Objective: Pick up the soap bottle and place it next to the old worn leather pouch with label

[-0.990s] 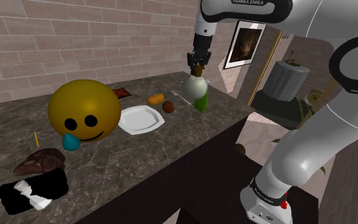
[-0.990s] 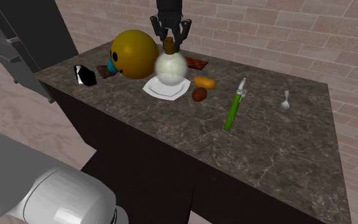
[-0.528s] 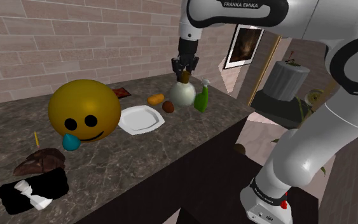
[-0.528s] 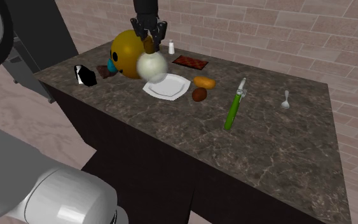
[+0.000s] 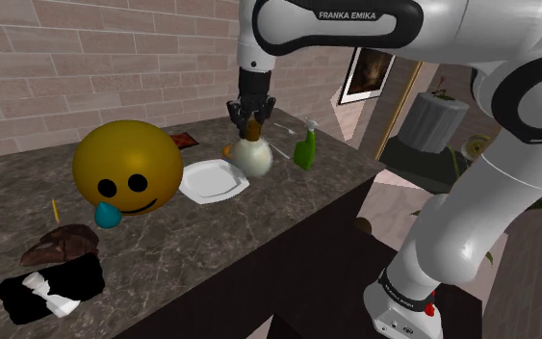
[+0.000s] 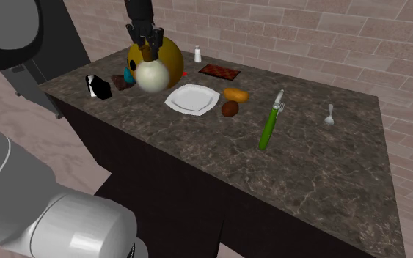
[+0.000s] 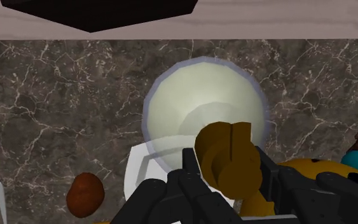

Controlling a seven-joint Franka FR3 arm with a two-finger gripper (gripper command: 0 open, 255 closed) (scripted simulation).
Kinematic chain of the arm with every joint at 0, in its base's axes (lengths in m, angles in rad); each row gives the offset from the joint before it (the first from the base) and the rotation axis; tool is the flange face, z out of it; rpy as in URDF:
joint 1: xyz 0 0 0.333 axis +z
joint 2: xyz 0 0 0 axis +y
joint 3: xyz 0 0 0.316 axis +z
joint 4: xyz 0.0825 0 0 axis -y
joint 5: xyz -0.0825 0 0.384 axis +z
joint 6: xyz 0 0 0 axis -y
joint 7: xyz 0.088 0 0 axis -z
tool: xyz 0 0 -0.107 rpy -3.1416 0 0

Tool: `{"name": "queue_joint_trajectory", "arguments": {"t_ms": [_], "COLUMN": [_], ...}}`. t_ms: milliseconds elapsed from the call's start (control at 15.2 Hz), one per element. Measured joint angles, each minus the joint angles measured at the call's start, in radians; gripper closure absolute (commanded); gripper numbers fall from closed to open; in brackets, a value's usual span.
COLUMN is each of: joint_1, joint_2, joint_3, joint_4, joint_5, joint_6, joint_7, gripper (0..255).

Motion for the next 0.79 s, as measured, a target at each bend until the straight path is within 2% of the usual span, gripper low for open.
{"name": "queue_joint_trajectory", "arguments": {"t_ms": [396, 792], "joint_1": [0.067, 0.138], "joint_2": [0.108, 0.247], "joint_3": [0.078, 0.137], "joint_4": [0.080, 0.217], "joint_5": [-0.014, -0.052], "joint_6": [0.025, 0.020], "joint_7": [0.148, 0.282], "gripper": [255, 255]}}
